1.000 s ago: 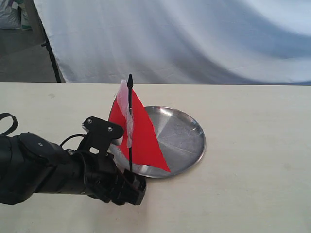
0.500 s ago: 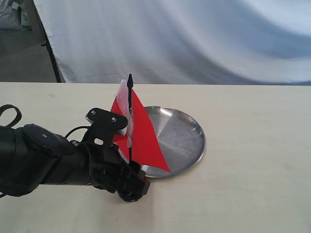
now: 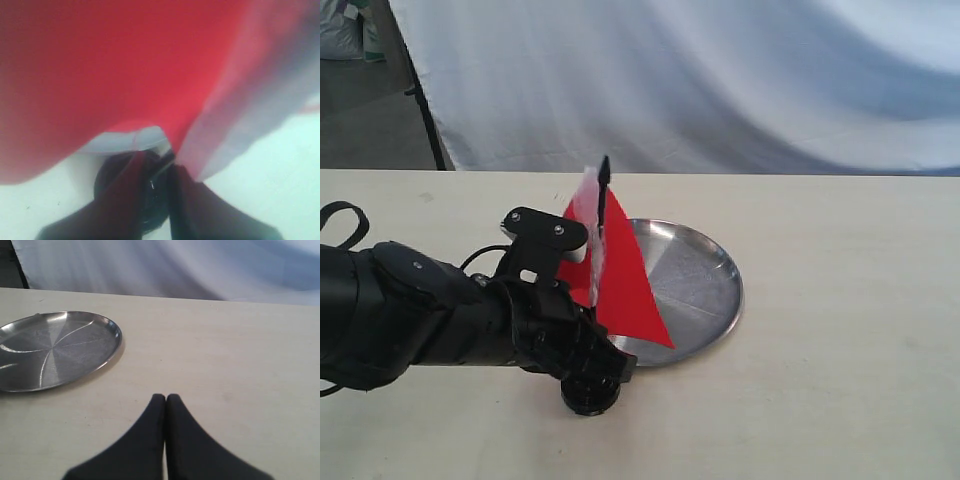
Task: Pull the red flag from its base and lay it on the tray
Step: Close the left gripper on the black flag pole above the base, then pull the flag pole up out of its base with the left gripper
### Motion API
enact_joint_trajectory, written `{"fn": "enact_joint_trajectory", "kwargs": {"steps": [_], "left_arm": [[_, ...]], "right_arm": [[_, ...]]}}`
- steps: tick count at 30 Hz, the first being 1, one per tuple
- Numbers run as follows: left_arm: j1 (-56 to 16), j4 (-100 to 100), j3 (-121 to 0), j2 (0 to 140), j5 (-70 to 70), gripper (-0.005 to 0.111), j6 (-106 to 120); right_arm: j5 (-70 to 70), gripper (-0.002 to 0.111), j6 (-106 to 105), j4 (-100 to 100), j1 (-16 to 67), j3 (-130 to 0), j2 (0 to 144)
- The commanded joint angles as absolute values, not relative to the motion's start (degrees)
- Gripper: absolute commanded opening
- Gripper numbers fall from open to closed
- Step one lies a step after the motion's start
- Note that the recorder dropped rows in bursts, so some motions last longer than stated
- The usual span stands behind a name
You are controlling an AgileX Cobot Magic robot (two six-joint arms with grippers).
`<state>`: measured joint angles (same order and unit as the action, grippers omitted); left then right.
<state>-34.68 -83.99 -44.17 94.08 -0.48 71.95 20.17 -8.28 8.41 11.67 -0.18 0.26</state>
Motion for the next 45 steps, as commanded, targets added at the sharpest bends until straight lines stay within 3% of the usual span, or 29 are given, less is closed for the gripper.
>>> {"fn": "enact_joint_trajectory", "kwargs": {"steps": [1,45], "left_arm": [[-35.0,-84.3,-44.4,94.0,0.0,0.0,71.5],[-35.0,-84.2,-44.4,94.0,-5.7,0.0,70.9]], "right_arm": [[20.1,0.0,-8.3,8.5,11.8,0.0,0.0],[20.0,0.0,-8.3,8.5,11.8,0.0,0.0]]}}
